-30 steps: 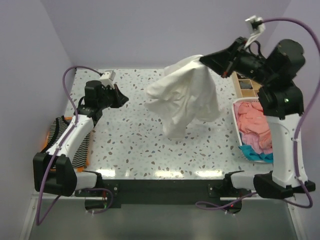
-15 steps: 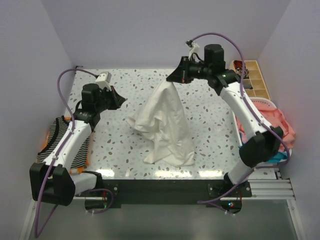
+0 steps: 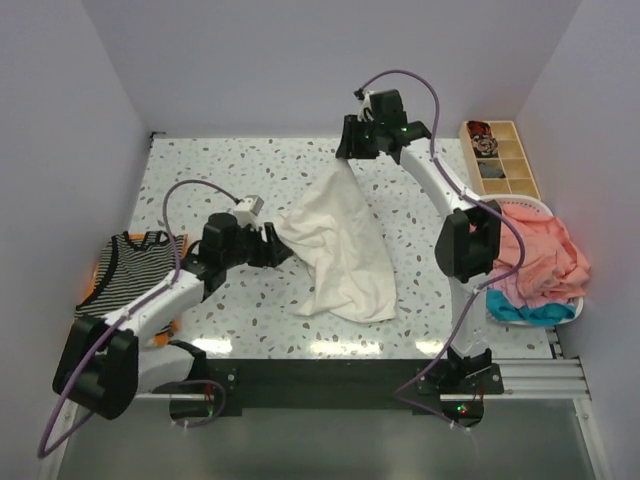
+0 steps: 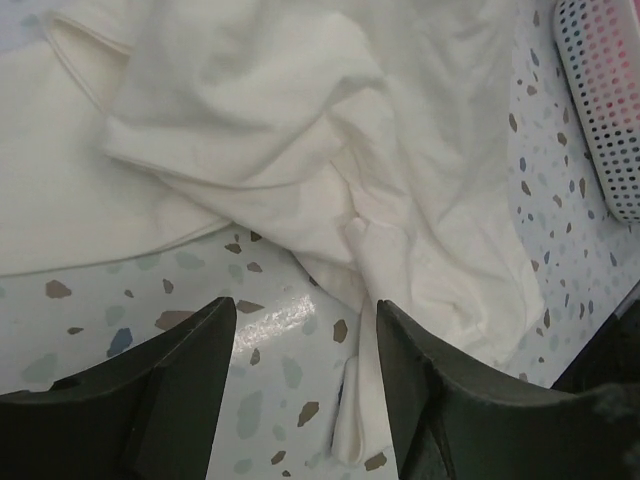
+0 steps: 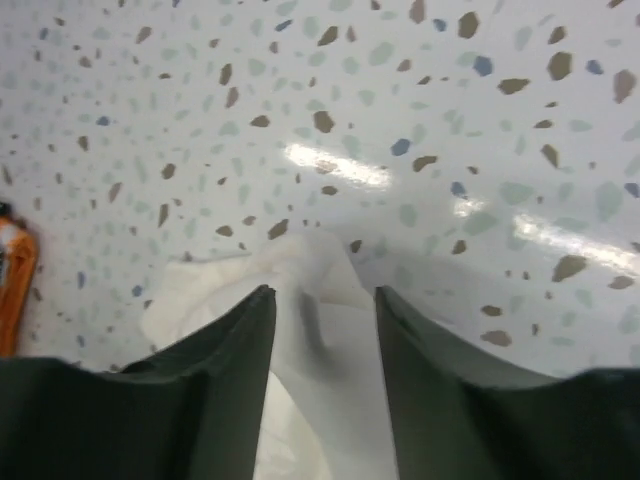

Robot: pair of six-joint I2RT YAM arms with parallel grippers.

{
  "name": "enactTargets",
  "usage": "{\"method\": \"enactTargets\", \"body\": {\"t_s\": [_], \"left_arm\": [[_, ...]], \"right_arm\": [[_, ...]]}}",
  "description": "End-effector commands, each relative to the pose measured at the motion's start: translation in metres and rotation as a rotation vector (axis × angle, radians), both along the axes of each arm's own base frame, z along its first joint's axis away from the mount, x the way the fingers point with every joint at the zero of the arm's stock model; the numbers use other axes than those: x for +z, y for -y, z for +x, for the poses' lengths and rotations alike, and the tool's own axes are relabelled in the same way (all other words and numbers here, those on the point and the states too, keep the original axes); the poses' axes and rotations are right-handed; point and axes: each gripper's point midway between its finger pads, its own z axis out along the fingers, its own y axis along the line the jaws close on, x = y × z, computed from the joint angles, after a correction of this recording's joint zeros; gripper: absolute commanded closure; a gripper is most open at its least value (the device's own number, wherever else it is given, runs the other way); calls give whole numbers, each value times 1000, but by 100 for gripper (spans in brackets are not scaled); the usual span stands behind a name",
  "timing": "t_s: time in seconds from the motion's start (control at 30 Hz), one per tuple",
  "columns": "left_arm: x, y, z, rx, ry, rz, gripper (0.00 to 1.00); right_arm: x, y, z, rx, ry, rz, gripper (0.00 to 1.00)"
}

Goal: Fold and stack the t-shirts
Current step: Move the tshirt to the center of the board, then flatten out the tshirt

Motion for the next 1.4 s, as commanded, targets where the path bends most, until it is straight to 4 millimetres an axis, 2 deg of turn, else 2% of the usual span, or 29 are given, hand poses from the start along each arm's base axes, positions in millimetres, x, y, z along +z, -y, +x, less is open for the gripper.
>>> {"method": "enactTargets", "body": {"t_s": [0.0, 0.03, 0.1, 0.13, 0.17, 0.2, 0.23, 0.27, 0.3, 0.33, 0.37, 0.4, 0.43, 0.47, 0.5, 0.53, 0.6, 0.63, 0.7, 0.73, 0.8, 0.83, 0.87, 1.0, 1.1, 1.17, 1.2, 1.37], "left_arm": [[-16, 25, 19, 19, 24, -5, 37], [-17, 26, 24, 30, 32, -2, 37], [-30, 24, 32, 72, 16, 22, 34], [-29, 24, 38, 87, 25, 22, 33], [-31, 22, 43, 109, 32, 30, 32], [-39, 22, 46, 115, 16, 42, 32], [-37, 24, 52, 122, 26, 40, 32], [-39, 24, 56, 126, 26, 47, 32], [-50, 26, 59, 123, 6, 63, 32], [-47, 29, 66, 122, 16, 62, 33], [-49, 30, 70, 122, 16, 70, 34], [-61, 31, 73, 119, -6, 87, 35], [-55, 36, 83, 118, 10, 81, 36], [-56, 38, 86, 109, 7, 83, 37], [-64, 41, 88, 101, -10, 90, 38], [-58, 45, 97, 99, 8, 82, 39], [-64, 47, 103, 97, 5, 97, 39], [-58, 50, 110, 99, 18, 93, 41], [-60, 51, 115, 98, 22, 108, 45], [-58, 52, 119, 96, 25, 110, 56], [-58, 53, 123, 95, 29, 120, 67], [-56, 53, 124, 97, 33, 121, 75], [-56, 53, 124, 94, 33, 123, 78], [-54, 53, 122, 86, 34, 125, 83], [-53, 52, 120, 87, 34, 126, 85], [-54, 51, 118, 86, 32, 129, 86], [-55, 50, 117, 86, 29, 130, 87], [-53, 47, 116, 86, 33, 149, 91]], "right_arm": [[14, 50, 13, -179, 87, -174, 40], [12, 64, -3, -207, 75, -208, 34], [16, 78, -20, -250, 87, -221, 29], [-10, 88, -41, -256, 30, -263, 25], [13, 97, -58, -279, 67, -246, 22], [11, 98, -72, -266, 51, -231, 21], [-19, 98, -98, -232, -21, -243, 21], [-8, 93, -119, -199, -16, -204, 21], [-17, 92, -134, -190, -45, -207, 21], [-41, 88, -161, -154, -103, -239, 21], [-41, 88, -179, -140, -111, -246, 21], [-47, 88, -191, -132, -126, -251, 22], [-67, 85, -214, -93, -169, -284, 22], [-72, 85, -226, -81, -180, -300, 22], [-70, 82, -238, -61, -167, -286, 22], [-86, 80, -256, -16, -201, -297, 22], [-100, 78, -275, 29, -226, -296, 22], [-105, 73, -284, 60, -233, -308, 23], [-120, 73, -298, 85, -262, -346, 22], [-123, 67, -304, 113, -256, -350, 22], [-131, 65, -308, 119, -258, -364, 22], [-133, 58, -311, 147, -251, -363, 22], [-135, 54, -313, 161, -252, -368, 22], [-131, 27, -326, 243, -231, -382, 22], [-137, 5, -344, 327, -216, -437, 21], [-148, 3, -346, 340, -205, -503, 20], [-146, -5, -349, 356, -181, -518, 20], [-156, 0, -340, 325, -107, -672, 20]]}}
